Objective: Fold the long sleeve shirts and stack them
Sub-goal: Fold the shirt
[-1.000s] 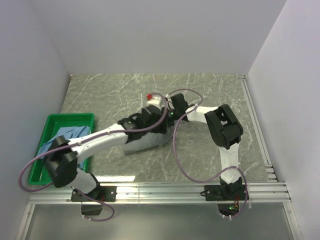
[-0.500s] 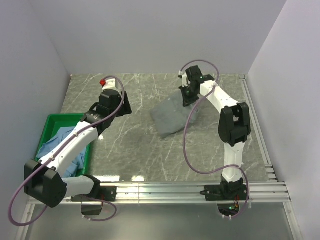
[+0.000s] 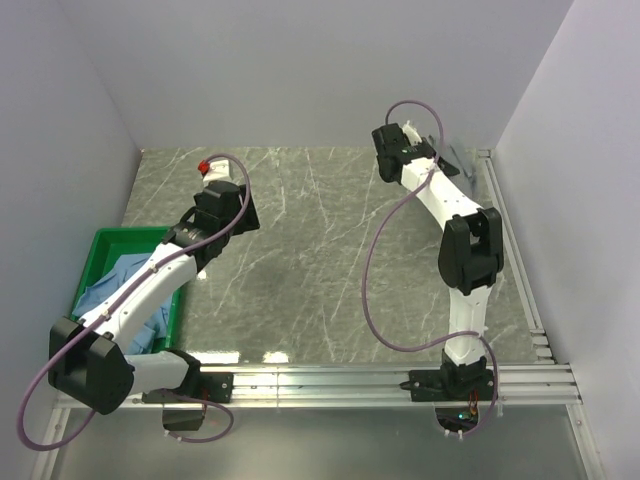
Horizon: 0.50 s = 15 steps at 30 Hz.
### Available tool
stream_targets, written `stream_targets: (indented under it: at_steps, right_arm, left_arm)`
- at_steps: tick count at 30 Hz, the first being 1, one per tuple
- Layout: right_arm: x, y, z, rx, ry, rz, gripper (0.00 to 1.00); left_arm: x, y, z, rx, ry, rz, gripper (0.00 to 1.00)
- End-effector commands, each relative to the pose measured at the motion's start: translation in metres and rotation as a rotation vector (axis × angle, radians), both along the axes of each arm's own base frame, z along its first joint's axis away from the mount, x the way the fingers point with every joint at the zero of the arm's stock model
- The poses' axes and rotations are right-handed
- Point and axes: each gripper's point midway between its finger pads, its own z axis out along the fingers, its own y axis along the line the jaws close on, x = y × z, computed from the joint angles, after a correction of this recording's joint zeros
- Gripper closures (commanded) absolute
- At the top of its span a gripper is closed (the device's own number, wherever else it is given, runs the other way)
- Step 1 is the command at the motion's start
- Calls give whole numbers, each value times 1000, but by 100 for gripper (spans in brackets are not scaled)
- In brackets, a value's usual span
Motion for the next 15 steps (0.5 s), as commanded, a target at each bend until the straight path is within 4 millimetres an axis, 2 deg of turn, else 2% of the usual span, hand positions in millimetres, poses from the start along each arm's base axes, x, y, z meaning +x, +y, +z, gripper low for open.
stream_targets:
  at_steps: [1, 3, 4, 5, 6, 8, 9, 10, 11, 15]
  right_arm:
    - [-23, -4, 77, -213, -175, -143, 97]
    - [-20, 12, 59, -236, -119, -98, 97]
    - [-15, 20, 37, -244, -86, -78, 97]
    - [-13, 26, 24, -249, -63, -62, 97]
    - [-11, 39, -3, -254, -25, -29, 97]
    - [-8, 52, -37, -223, 21, 14, 97]
    - [-11, 57, -47, -229, 69, 28, 96]
    - [-10, 71, -75, -211, 67, 42, 97]
    - [-11, 79, -91, -181, 91, 57, 97]
    - [-18, 115, -134, -167, 135, 113, 96]
  left_arm:
    - [1, 6, 6, 16, -26, 20, 26]
    - [1, 5, 5, 16, -23, 21, 26]
    - [2, 6, 4, 16, -21, 23, 26]
    - [2, 5, 4, 16, -21, 21, 26]
    - [2, 5, 4, 16, -21, 23, 26]
    - [2, 6, 3, 19, -18, 27, 26]
    - [2, 7, 3, 19, -20, 29, 26]
    - [2, 7, 2, 21, -19, 30, 26]
    - [2, 7, 3, 20, -19, 29, 26]
    - [2, 8, 3, 24, -20, 37, 26]
